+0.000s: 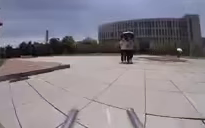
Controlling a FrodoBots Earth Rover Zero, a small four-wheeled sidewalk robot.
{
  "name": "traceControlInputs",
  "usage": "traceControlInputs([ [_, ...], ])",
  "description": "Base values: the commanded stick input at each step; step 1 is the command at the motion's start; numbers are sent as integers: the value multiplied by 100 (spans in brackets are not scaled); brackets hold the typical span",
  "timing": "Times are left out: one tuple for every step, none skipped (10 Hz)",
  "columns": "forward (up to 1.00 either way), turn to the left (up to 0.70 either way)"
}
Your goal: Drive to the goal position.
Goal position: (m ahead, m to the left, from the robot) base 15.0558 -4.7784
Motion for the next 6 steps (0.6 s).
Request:
traceControlInputs([
  [100,4],
  [100,9],
  [100,17],
  [100,20],
  [100,27],
  [100,37],
])
